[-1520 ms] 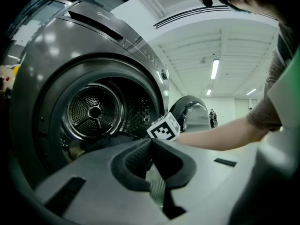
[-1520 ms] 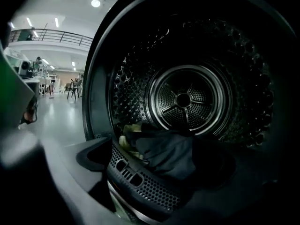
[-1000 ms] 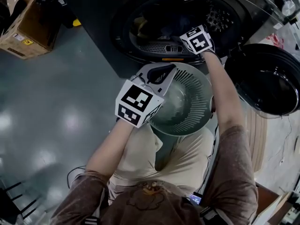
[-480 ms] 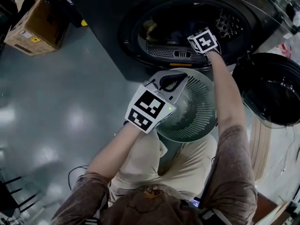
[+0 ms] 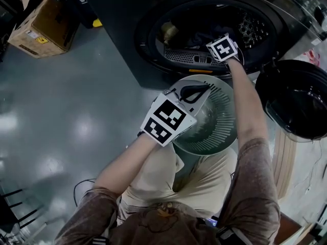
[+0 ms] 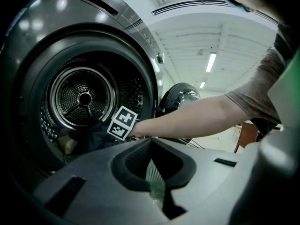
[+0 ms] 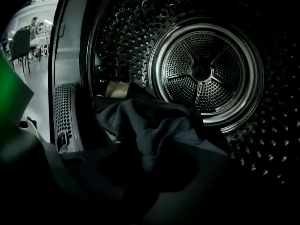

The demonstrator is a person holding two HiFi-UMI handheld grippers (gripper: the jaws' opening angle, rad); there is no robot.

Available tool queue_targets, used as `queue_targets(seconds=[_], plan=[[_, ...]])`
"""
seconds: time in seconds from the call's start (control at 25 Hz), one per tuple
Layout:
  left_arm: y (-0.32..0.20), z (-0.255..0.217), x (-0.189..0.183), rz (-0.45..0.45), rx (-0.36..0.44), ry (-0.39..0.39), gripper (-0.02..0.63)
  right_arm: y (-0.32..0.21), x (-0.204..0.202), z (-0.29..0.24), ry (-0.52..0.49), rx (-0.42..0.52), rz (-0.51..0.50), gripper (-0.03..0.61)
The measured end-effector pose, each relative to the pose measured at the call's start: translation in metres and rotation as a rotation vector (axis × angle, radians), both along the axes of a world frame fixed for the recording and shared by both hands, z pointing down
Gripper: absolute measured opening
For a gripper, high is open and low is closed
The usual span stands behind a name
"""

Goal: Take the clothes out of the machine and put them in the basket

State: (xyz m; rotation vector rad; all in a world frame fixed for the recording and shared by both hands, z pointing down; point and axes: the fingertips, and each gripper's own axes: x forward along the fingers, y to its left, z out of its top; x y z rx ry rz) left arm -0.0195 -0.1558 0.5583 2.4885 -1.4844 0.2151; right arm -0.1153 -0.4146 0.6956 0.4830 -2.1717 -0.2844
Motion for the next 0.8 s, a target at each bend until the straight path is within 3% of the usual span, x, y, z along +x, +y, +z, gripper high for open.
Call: queue_targets(seconds=[0.16, 0.52, 0.8], plan=[[0.001, 0.005, 0.002, 0.013, -0.008, -0.025, 0.008, 0.002, 0.002, -0.006, 0.002, -0.003, 0.025, 0.061], [0.003, 0.005, -0.008, -0.020, -0.007, 0.013, 0.008, 0.017, 0.023, -0.040, 0.002, 0.045, 0.020, 0.056], [0.006, 0.003, -0.007, -0.035, -0.004, -0.004, 0.008, 0.041, 0.039, -0.065, -0.068, 0.064, 0.011, 0.054]])
